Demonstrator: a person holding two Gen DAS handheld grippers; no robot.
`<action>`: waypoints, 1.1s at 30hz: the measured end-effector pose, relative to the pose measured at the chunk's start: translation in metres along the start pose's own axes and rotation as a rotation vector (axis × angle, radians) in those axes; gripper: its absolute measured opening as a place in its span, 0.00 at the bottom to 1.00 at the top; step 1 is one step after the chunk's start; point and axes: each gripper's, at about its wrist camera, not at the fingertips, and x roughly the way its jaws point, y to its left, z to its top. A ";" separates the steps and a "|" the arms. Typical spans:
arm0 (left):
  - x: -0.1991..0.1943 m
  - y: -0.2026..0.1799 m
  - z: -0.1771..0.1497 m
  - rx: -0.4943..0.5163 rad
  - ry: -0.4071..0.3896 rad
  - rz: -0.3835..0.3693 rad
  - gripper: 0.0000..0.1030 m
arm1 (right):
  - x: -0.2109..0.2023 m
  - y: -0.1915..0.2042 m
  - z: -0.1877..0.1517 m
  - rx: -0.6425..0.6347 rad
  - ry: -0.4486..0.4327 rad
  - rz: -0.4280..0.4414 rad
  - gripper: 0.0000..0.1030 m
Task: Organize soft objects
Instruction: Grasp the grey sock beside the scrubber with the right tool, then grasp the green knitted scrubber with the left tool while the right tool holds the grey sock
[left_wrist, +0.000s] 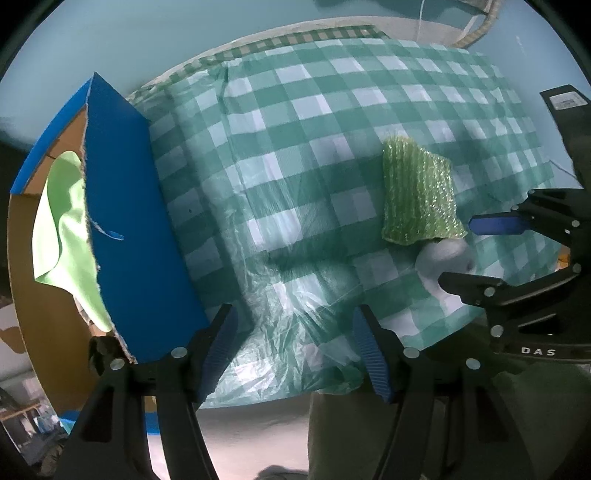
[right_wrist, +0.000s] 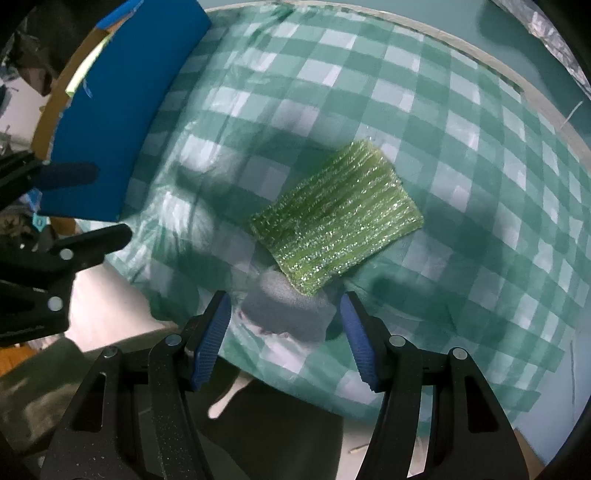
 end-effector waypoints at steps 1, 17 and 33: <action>0.002 0.000 0.000 0.005 0.002 0.001 0.65 | 0.004 0.000 0.000 -0.002 0.005 -0.007 0.59; 0.019 -0.009 0.002 0.049 0.033 0.001 0.65 | 0.029 0.000 -0.002 -0.023 0.029 -0.019 0.55; 0.017 -0.036 0.030 0.095 0.026 -0.014 0.69 | 0.003 -0.069 -0.018 0.130 -0.005 -0.054 0.34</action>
